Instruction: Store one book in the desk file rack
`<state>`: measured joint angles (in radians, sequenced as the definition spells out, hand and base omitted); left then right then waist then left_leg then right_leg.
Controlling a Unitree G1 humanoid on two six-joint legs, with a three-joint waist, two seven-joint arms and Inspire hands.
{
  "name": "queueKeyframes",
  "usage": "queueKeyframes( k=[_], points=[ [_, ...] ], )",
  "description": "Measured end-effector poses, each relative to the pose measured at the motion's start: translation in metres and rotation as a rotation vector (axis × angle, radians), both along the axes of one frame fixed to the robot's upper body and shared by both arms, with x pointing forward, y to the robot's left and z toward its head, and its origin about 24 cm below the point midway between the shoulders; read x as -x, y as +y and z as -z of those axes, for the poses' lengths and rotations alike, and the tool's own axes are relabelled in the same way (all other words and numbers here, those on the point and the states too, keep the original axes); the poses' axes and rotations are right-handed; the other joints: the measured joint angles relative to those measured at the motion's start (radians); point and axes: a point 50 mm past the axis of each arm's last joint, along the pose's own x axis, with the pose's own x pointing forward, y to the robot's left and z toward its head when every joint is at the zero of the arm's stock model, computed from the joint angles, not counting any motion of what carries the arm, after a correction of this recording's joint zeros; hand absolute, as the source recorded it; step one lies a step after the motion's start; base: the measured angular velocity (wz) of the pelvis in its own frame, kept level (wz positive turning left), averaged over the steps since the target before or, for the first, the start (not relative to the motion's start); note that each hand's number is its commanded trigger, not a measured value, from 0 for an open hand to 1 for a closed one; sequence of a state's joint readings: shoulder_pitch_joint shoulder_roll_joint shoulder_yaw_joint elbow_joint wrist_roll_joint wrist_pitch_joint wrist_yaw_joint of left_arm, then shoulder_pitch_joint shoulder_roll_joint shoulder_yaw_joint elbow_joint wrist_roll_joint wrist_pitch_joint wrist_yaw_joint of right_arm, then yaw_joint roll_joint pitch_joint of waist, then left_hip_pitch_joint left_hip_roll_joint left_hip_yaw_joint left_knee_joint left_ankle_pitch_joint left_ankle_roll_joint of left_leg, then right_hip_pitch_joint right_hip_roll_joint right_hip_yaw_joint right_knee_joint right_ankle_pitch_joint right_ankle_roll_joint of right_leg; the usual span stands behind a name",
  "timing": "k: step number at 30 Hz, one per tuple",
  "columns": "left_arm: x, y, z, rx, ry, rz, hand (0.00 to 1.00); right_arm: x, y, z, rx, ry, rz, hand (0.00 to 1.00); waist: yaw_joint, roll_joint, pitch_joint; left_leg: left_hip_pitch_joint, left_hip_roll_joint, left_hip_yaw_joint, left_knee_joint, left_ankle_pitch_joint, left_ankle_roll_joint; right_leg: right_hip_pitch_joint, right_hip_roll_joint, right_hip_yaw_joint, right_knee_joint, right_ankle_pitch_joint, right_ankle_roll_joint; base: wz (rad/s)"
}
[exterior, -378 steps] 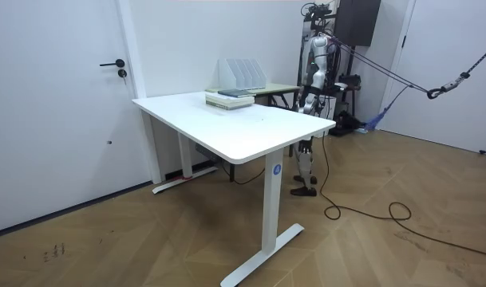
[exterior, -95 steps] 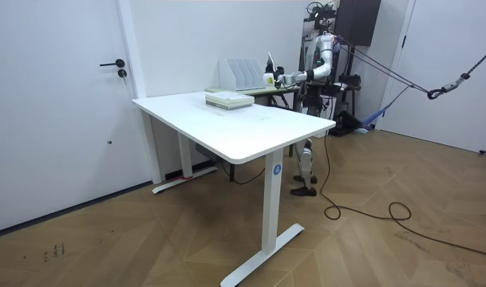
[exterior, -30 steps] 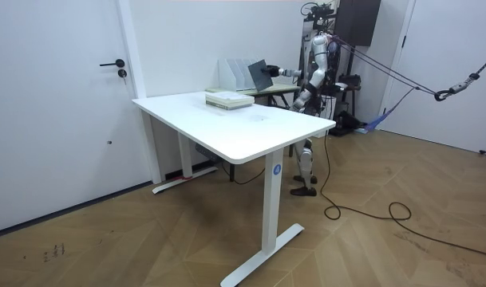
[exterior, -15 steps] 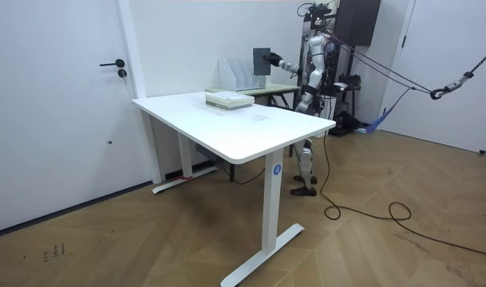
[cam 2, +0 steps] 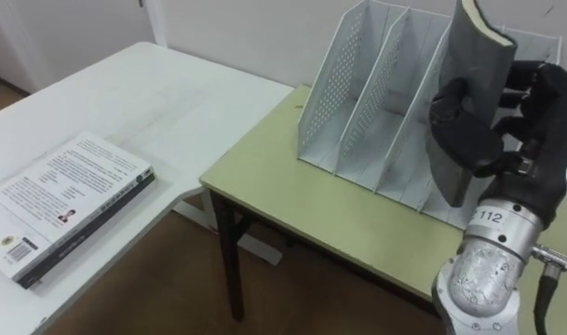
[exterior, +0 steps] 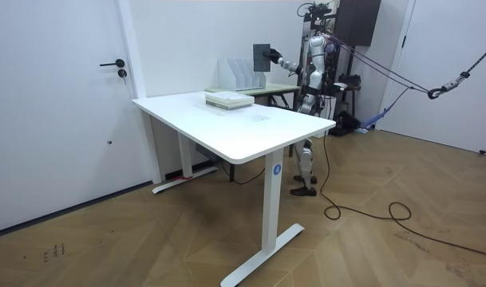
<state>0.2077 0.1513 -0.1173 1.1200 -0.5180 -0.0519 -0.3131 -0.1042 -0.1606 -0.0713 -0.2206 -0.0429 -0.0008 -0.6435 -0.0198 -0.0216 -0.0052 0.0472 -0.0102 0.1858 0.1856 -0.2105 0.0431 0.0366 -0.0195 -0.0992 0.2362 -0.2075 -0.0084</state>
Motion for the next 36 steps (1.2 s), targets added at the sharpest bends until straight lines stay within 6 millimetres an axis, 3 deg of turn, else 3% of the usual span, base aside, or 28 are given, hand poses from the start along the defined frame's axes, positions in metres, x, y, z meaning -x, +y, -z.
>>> queueKeyframes(
  k=[13,25,34,36],
  points=[
    [0.000,0.000,0.000,-0.009,0.004,-0.010,0.00,-0.001,-0.001,-0.004,0.013,-0.011,-0.002,1.00,0.001,0.000,0.0008,0.001,-0.001,0.000,0.002,0.000,0.000,0.001,-0.004,-0.016,0.000,0.000,0.000,0.00],
    [-0.001,0.002,0.000,-0.012,0.006,-0.020,0.00,-0.005,-0.004,-0.016,0.025,-0.058,0.018,1.00,0.002,-0.010,0.0076,-0.002,-0.002,-0.008,0.000,0.000,0.000,0.001,-0.007,-0.041,-0.003,0.000,0.000,0.01],
    [-0.008,0.005,-0.001,-0.018,0.011,0.033,0.00,-0.025,-0.008,-0.025,0.002,-0.074,0.070,1.00,0.009,-0.011,0.0066,-0.016,-0.003,-0.025,0.004,0.001,0.000,-0.002,-0.011,-0.070,-0.016,0.001,0.001,0.05],
    [-0.010,0.004,-0.001,-0.017,0.011,0.035,0.00,-0.035,-0.015,-0.026,-0.006,-0.053,0.100,1.00,0.027,-0.014,0.0060,-0.017,-0.003,-0.027,0.004,0.001,0.000,-0.003,-0.011,-0.071,-0.016,0.001,0.001,0.00]
  ],
)
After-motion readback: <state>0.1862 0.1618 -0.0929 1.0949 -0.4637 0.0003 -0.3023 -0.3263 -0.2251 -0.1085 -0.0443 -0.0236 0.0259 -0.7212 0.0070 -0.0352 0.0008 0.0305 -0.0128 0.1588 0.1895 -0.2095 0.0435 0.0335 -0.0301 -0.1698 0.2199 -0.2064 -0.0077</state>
